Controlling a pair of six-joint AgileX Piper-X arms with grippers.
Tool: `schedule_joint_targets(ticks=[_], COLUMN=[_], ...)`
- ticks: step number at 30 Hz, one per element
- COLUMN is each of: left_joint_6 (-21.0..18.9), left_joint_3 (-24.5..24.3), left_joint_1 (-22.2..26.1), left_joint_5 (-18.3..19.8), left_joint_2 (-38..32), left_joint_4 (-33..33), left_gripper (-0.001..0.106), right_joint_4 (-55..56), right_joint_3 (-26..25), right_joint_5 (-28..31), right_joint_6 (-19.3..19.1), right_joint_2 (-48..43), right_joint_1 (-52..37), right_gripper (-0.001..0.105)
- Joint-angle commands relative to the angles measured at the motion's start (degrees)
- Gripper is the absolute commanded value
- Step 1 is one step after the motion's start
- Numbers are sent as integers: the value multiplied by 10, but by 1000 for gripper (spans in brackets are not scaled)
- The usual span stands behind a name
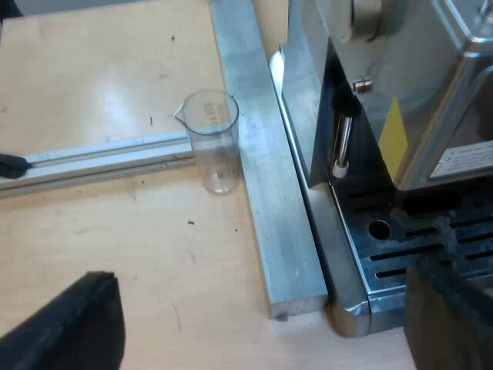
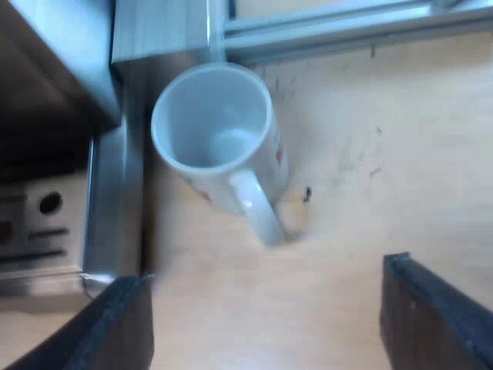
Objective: Put the handle in the coffee machine
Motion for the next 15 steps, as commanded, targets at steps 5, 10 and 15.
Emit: schedule_joint_targets(ticks=[5,10,15], left_joint_6=[8,6,6], left_joint_3=[-2,19,60], left_joint_1=[1,1,1], left_joint_5=[-1,4,4], left_joint_2=[-32,-72,-140], left_joint_4=[9,11,11], left_gripper=[76,76,76], right_joint_4=[43,46,46], right_joint_3=[-6,-6,-6], right_joint_5=[-27,-30,-50], right_joint_6=[-71,-80,-91], right_joint_2=[-37,-91,-152], right_joint_1=[-71,-64,-64], right_gripper=[64,64,64])
